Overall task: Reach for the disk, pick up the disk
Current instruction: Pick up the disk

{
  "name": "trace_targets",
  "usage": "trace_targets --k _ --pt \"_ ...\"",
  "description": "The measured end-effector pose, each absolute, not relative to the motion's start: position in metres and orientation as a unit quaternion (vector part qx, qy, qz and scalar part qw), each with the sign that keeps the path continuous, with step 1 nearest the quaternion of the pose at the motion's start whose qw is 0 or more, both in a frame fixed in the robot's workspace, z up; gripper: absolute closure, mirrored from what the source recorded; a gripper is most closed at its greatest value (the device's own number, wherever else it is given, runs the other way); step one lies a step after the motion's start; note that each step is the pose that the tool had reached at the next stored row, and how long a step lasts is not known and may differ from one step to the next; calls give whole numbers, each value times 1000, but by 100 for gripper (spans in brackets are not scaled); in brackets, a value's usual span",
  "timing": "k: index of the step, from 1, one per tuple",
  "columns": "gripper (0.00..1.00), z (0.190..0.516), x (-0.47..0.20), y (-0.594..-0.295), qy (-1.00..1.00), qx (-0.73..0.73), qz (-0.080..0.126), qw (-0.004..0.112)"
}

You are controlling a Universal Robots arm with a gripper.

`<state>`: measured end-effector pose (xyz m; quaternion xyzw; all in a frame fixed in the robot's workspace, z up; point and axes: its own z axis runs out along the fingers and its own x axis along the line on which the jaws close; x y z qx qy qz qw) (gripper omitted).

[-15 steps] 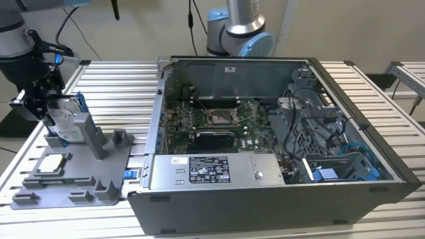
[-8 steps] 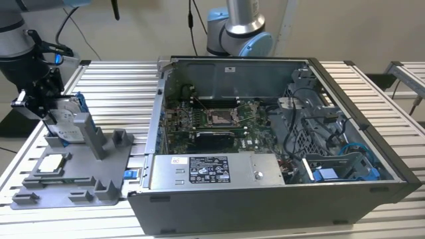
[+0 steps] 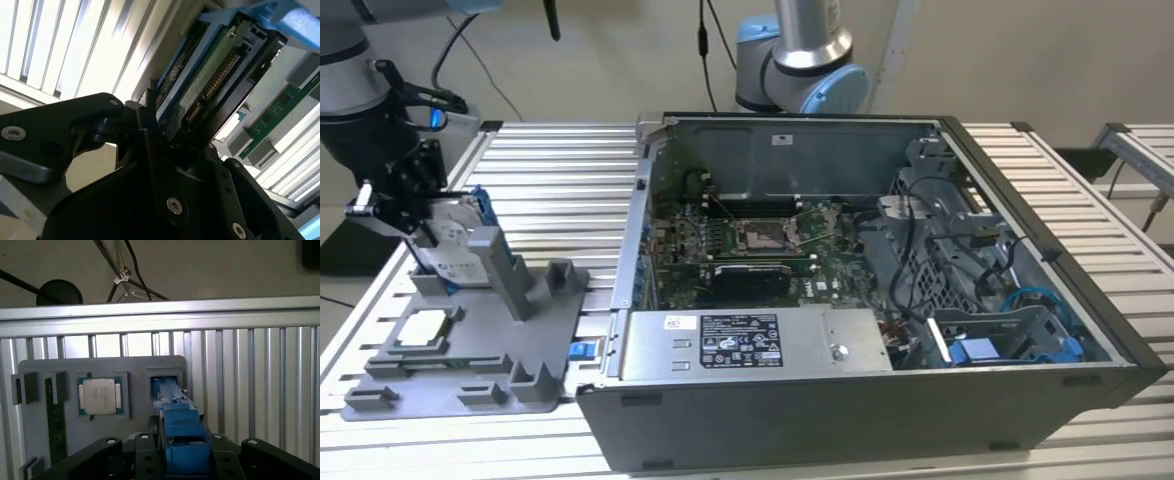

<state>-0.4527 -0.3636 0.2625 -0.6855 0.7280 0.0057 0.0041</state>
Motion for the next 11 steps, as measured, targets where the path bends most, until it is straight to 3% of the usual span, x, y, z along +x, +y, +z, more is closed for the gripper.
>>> trace_targets --k 11 --pt "100 263 -453 -364 728 -686 6 4"
